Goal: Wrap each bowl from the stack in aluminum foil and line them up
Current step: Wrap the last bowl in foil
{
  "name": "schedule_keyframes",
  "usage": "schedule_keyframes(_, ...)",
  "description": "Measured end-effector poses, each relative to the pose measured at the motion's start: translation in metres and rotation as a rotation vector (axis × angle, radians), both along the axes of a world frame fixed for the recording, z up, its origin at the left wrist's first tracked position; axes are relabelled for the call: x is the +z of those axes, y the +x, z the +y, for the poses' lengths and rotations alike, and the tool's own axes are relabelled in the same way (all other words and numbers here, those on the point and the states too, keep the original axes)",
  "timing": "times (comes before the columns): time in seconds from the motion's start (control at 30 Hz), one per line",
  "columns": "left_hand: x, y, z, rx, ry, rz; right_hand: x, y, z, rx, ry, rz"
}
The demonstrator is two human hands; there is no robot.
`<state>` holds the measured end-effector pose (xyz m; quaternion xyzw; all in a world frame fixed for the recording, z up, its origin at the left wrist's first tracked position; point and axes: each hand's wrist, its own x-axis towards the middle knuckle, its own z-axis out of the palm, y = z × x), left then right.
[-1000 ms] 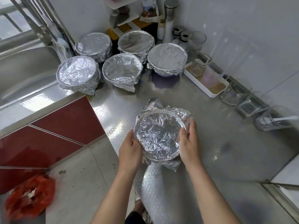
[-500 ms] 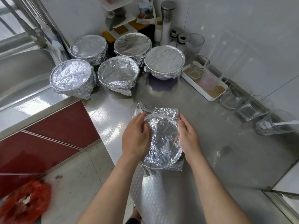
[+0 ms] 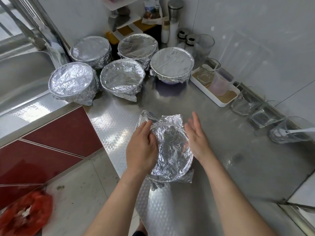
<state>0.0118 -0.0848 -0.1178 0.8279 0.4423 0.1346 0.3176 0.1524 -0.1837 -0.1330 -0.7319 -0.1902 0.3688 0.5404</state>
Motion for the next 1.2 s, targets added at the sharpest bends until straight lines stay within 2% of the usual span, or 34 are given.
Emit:
schedule_keyframes(0.1, -0.003, 0.0, 0.002, -0.014, 0.025, 0.015, 0.009, 0.007, 0.005, 0.161, -0.173, -0.239)
schedule_keyframes(0.17, -0.004, 0.0, 0.003, -0.024, 0.032, 0.027, 0.011, 0.006, 0.011, 0.222, -0.222, -0.333)
schedule_keyframes(0.37, -0.006, -0.001, 0.003, -0.047, 0.025, 0.018, 0.007, -0.002, 0.016, 0.22, -0.181, -0.51)
schedule_keyframes(0.53, -0.008, -0.002, 0.004, -0.061, 0.028, 0.004, 0.006, 0.0, 0.014, 0.251, -0.166, -0.409)
schedule_keyframes(0.7, -0.007, -0.008, 0.009, -0.092, 0.029, -0.03, 0.026, 0.01, 0.02, 0.317, -0.253, -0.277)
schedule_keyframes(0.83, -0.007, -0.013, 0.008, -0.097, 0.027, -0.028, 0.031, 0.005, 0.036, 0.548, -0.449, -0.495)
schedule_keyframes(0.9, -0.009, -0.015, 0.006, -0.075, 0.003, -0.054, 0.033, 0.001, 0.04, 0.594, -0.507, -0.546)
schedule_keyframes(1.07, -0.011, -0.017, 0.006, -0.068, -0.045, -0.111, 0.026, -0.002, 0.038, 0.468, -0.392, -0.498)
schedule_keyframes(1.2, -0.004, -0.017, 0.006, 0.003, -0.083, -0.155, 0.024, -0.001, 0.027, 0.434, -0.419, -0.502)
